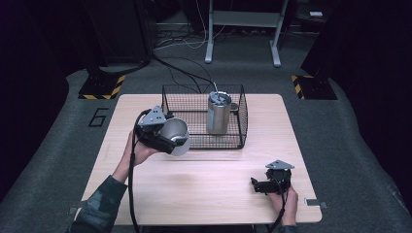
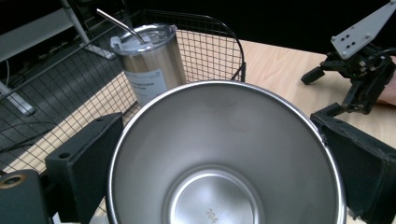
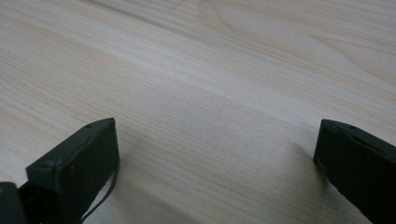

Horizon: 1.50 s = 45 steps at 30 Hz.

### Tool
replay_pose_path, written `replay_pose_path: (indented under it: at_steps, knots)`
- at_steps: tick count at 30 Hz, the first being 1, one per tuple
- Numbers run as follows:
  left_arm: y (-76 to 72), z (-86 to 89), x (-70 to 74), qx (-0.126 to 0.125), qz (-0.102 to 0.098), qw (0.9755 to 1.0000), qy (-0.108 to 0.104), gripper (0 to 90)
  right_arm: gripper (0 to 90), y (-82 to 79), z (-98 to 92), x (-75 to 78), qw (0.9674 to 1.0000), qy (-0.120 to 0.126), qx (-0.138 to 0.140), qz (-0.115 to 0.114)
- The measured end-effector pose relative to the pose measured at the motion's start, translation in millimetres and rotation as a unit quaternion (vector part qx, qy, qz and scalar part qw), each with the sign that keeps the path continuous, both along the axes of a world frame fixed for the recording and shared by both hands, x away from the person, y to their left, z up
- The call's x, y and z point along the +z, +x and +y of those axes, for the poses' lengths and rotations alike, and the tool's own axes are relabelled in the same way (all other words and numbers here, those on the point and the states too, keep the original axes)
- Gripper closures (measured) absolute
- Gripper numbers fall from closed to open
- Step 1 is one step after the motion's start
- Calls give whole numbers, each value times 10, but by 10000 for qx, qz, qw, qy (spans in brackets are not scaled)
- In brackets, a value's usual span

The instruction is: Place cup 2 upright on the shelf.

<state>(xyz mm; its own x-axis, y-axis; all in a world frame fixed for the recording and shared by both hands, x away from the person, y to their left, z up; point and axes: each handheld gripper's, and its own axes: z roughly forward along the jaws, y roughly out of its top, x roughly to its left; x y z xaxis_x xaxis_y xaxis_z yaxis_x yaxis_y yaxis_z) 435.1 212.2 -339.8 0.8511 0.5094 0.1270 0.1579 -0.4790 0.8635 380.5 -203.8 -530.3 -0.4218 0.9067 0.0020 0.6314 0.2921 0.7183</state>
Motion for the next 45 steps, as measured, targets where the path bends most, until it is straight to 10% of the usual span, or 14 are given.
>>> replay_pose_path:
  at_steps: [45]
  knots:
    - [760,-373,233,-132,-149,9995,241,64,0,-3,2,1,10000,-3,-14,0]
